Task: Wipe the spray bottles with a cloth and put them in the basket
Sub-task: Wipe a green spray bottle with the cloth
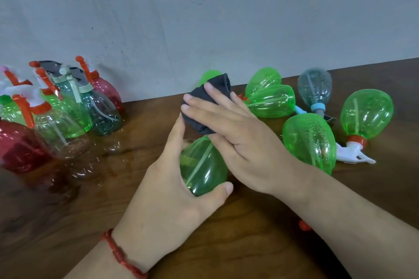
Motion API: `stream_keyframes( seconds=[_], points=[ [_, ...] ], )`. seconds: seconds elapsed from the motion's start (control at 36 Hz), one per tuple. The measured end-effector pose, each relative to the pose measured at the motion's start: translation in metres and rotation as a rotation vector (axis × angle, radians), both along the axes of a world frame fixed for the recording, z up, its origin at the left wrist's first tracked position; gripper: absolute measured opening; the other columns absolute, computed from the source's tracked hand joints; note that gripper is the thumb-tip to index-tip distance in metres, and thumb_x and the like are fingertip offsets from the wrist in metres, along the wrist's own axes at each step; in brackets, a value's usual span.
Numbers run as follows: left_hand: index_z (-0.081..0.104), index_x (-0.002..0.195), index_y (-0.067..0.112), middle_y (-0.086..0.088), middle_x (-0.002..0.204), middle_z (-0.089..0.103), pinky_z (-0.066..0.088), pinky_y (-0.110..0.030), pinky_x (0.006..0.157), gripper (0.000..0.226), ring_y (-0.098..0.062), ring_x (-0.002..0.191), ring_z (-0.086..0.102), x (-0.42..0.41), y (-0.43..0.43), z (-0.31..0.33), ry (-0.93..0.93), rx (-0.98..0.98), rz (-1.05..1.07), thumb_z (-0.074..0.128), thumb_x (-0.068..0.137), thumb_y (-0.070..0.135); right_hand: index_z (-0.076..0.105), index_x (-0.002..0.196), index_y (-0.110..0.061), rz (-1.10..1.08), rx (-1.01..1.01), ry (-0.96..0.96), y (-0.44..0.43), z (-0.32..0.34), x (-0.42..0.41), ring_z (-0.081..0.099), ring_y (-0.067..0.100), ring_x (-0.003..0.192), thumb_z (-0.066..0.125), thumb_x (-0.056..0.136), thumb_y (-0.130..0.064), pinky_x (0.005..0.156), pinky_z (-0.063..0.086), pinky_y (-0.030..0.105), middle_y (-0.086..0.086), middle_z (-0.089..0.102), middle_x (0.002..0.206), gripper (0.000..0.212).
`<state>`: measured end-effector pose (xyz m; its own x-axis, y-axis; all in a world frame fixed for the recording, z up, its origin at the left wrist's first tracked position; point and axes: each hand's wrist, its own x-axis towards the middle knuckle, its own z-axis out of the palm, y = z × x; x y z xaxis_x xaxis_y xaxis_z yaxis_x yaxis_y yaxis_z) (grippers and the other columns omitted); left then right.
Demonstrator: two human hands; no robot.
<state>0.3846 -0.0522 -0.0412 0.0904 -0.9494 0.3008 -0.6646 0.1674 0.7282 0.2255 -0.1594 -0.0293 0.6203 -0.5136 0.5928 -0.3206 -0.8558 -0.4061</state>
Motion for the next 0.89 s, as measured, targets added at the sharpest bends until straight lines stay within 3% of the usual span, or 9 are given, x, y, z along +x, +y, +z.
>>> stream_keyframes(
  seconds=[0.14,0.28,0.36,0.5,0.61,0.69,0.81,0.89],
  points=[
    [0.009,0.166,0.051,0.043,0.125,0.060,0.040,0.002,0.090,0.131,0.019,0.114,0.060,0.000,0.000,0.001,0.135,0.021,-0.020,0.093,0.066,0.047,0.048,0.157,-0.027,-0.018,0.015,-0.015,-0.004,0.002,-0.003,0.010,0.000,0.160,0.046,0.108,-0.004,0.132,0.013,0.042,-0.019,0.037,0.166,0.054],
    [0.021,0.163,0.054,0.027,0.127,0.070,0.052,-0.030,0.101,0.128,0.003,0.117,0.069,0.004,-0.001,0.001,0.310,0.024,-0.048,0.095,0.059,0.061,0.054,0.153,-0.027,-0.025,0.128,-0.137,-0.006,0.000,-0.002,0.014,-0.001,0.159,0.047,0.107,0.000,0.131,0.020,0.033,-0.020,0.042,0.163,0.054],
    [0.026,0.162,0.053,0.020,0.129,0.072,0.053,-0.039,0.106,0.125,-0.005,0.120,0.071,0.007,-0.002,-0.002,0.379,0.004,-0.041,0.093,0.056,0.058,0.062,0.146,-0.028,-0.011,0.211,-0.211,-0.006,-0.002,-0.003,0.020,-0.001,0.157,0.046,0.102,0.001,0.131,0.021,0.035,-0.021,0.048,0.158,0.055],
    [0.035,0.159,0.053,0.008,0.128,0.075,0.056,-0.053,0.103,0.124,-0.021,0.117,0.075,0.009,-0.006,-0.007,0.566,0.015,-0.025,0.098,0.052,0.048,0.069,0.139,-0.024,-0.044,0.175,-0.217,-0.010,-0.006,-0.004,0.035,0.004,0.153,0.044,0.097,-0.002,0.128,0.030,0.037,-0.015,0.059,0.151,0.054],
    [0.036,0.159,0.053,0.008,0.129,0.074,0.056,-0.051,0.103,0.121,-0.021,0.119,0.074,0.011,-0.008,-0.008,0.558,-0.002,-0.021,0.097,0.054,0.049,0.069,0.139,-0.020,-0.119,0.148,-0.277,-0.011,-0.006,-0.004,0.048,-0.004,0.142,0.048,0.098,0.000,0.120,0.037,0.022,-0.013,0.061,0.149,0.050],
    [0.028,0.161,0.055,0.013,0.131,0.072,0.054,-0.049,0.107,0.124,-0.016,0.122,0.071,0.014,-0.009,-0.007,0.469,-0.002,-0.040,0.095,0.057,0.054,0.066,0.143,-0.019,-0.088,0.225,-0.315,-0.011,-0.007,-0.003,0.045,-0.008,0.143,0.049,0.101,0.001,0.119,0.031,0.013,-0.013,0.057,0.153,0.050],
    [0.023,0.161,0.058,0.017,0.134,0.069,0.051,-0.045,0.110,0.123,-0.013,0.126,0.069,0.019,-0.007,-0.006,0.369,-0.001,-0.072,0.093,0.061,0.059,0.063,0.145,-0.019,-0.004,0.384,-0.398,-0.011,-0.005,-0.001,0.040,-0.010,0.145,0.047,0.104,0.006,0.122,0.027,0.015,-0.014,0.054,0.155,0.050],
    [0.018,0.162,0.058,0.020,0.136,0.067,0.050,-0.039,0.109,0.123,-0.010,0.126,0.068,0.022,-0.006,-0.004,0.308,0.011,-0.120,0.091,0.064,0.057,0.065,0.141,-0.019,0.074,0.640,-0.600,-0.009,0.003,0.000,0.052,-0.003,0.139,0.045,0.105,0.008,0.123,0.035,0.024,-0.011,0.063,0.146,0.050]
  ],
)
